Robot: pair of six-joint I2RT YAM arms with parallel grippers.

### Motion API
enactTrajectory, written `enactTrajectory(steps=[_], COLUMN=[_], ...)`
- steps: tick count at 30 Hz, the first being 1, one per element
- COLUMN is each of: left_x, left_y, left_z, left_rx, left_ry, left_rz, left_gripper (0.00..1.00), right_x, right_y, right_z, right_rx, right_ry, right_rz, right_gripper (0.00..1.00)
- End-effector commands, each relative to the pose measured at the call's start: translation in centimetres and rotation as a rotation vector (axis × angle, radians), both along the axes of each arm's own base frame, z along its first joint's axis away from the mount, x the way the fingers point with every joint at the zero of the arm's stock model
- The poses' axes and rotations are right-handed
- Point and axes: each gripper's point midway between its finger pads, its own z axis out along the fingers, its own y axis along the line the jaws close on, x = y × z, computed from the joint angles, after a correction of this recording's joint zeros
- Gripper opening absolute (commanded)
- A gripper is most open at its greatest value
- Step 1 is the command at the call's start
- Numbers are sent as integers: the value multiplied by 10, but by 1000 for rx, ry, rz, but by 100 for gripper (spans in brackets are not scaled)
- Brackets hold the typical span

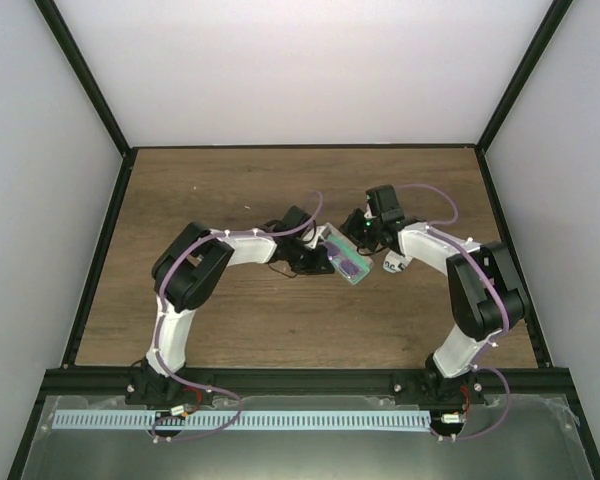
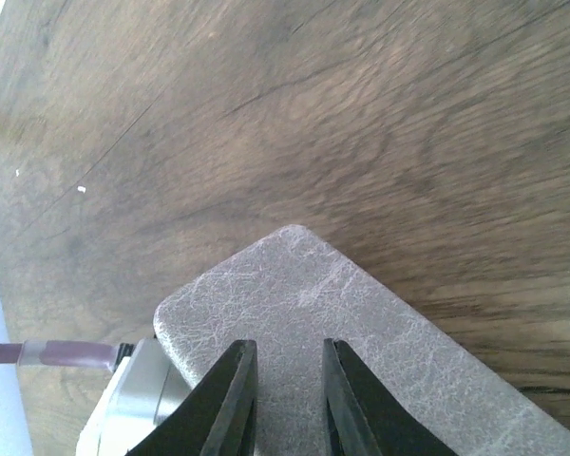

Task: Organize the sunglasses
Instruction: Close the sunglasses case at the center of the board, then reset both arms

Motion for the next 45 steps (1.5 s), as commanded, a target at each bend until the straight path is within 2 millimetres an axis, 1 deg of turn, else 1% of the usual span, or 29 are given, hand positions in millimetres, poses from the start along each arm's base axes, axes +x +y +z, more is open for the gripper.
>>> enactTrajectory(steps=[1, 6, 10, 12, 14, 16, 19, 22, 26, 31, 33, 35, 38, 40, 41, 42, 43, 44, 45], left_x=[17, 22, 21, 20, 18, 16, 17, 19, 22, 26, 27, 26, 23, 21, 19, 17, 16, 15, 15], left_y=[45, 63, 68, 70, 73, 77, 84, 87, 87, 88, 90, 96, 106, 110, 111, 113, 114, 116, 118], left_z=[-31, -25, -13, -14, -19, -25, -25, -23, -15, -10, -8, -3, 14, 35, 46, 60, 73, 87, 103], left_rx=[121, 129, 81, 81, 95, 100, 109, 96, 62, 42, 51, 77, 113, 132, 132, 135, 139, 140, 137], left_ry=[-5, -30, -52, -45, -27, -21, -46, -48, -56, -58, -70, -88, -137, -200, -226, -251, -273, -300, -333], left_rz=[200, 294, 351, 369, 386, 397, 434, 474, 512, 543, 540, 521, 472, 412, 387, 367, 354, 341, 332], left_gripper=[4, 4, 4, 6, 7, 7, 6, 5, 5, 5, 5, 4, 4, 6, 9, 12, 18, 29, 44], right_x=[-39, -43, -45, -47, -50, -54, -63, -71, -87, -107, -107, -99, -81, -70, -64, -59, -53, -47, -41], right_y=[29, 34, 38, 41, 45, 51, 62, 73, 87, 93, 91, 88, 89, 86, 82, 79, 73, 68, 63], right_z=[-19, -32, -38, -41, -44, -48, -53, -55, -66, -83, -84, -72, -38, -16, -6, 3, 12, 17, 24], right_rx=[29, 21, 25, 25, 23, 19, 16, 15, -1, -1, -11, -27, -11, -12, -13, -16, -26, -47, -71], right_ry=[113, 145, 155, 163, 173, 183, 199, 206, 242, 295, 290, 231, 130, 69, 37, 10, -14, -32, -51], right_rz=[74, 84, 93, 102, 112, 126, 147, 170, 209, 225, 216, 204, 201, 190, 185, 185, 182, 181, 179], right_gripper=[20, 20, 20, 20, 20, 20, 20, 20, 20, 20, 20, 19, 19, 19, 21, 27, 38, 48, 57])
